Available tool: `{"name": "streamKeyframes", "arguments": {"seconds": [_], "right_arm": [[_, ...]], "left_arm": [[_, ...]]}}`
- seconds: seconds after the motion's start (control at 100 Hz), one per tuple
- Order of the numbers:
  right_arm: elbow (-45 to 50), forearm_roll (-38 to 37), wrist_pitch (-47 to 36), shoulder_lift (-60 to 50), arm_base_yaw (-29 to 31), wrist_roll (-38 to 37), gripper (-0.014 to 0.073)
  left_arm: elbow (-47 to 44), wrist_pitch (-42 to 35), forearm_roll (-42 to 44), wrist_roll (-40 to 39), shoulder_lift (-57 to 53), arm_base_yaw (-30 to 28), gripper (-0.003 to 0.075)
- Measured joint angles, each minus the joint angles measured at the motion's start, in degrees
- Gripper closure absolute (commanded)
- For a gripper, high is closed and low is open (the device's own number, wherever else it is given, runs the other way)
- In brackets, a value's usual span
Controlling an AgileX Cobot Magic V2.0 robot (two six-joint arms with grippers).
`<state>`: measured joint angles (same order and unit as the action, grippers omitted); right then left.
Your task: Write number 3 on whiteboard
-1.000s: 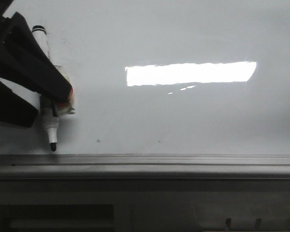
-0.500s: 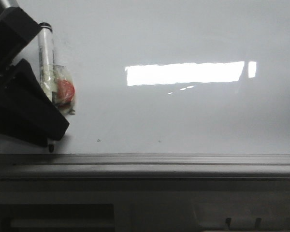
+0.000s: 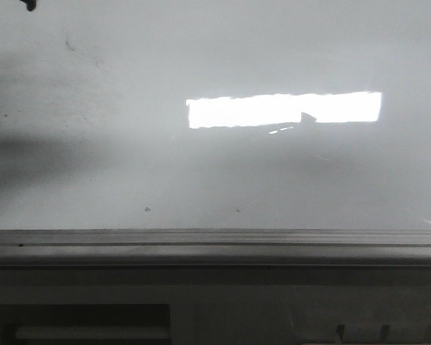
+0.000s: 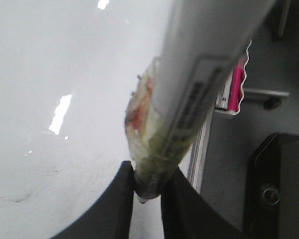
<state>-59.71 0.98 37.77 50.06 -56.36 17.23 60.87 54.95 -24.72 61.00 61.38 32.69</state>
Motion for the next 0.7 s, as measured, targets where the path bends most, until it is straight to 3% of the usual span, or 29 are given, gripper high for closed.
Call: {"name": "streamKeyframes", "arguments": {"seconds": [0.16,0.57,0.7], "right_arm": [[-3.3,-3.4,-2.0,8.2,-6.2,0.7,0.0153],[-6.5,-1.8,-9.0,16.5,-6.6,0.8,0.0156],[-6.5,0.3,-8.8,17.8,-6.6,0.8,0.0248]], "left_arm": [[0.7,1.6,2.7,1.3,-0.1,2.9,0.0741],[0.7,4.7,1.1,1.6,-0.1,5.2,0.0741],[0.7,5.1,0.5,1.6,-0.1,5.2,0.0741]]}}
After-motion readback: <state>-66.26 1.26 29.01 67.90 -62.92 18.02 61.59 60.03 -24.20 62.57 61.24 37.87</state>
